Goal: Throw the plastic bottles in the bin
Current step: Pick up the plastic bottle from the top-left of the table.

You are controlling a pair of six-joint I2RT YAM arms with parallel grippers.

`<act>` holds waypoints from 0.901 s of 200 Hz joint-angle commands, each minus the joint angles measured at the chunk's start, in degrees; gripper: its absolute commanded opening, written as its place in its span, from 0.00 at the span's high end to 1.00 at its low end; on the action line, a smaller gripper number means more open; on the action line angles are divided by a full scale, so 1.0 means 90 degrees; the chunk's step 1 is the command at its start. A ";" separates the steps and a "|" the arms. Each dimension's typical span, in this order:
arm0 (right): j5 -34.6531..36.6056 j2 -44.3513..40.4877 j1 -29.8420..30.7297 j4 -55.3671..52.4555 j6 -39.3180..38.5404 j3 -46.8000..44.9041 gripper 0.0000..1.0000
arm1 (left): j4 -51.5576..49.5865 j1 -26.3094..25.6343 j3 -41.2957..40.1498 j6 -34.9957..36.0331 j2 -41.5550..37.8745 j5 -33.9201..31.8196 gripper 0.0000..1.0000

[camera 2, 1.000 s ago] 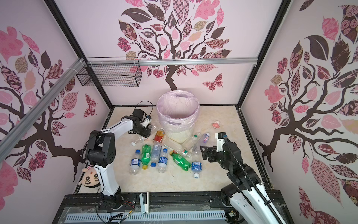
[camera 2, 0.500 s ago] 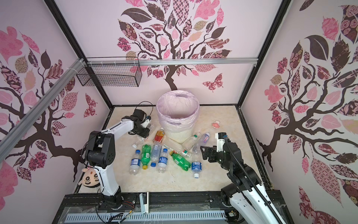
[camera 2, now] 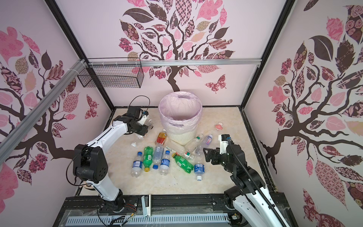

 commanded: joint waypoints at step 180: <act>-0.0083 0.0024 0.0015 -0.0049 -0.0060 -0.0058 0.11 | -0.0336 0.0399 0.1901 -0.1680 -0.2027 0.2149 0.44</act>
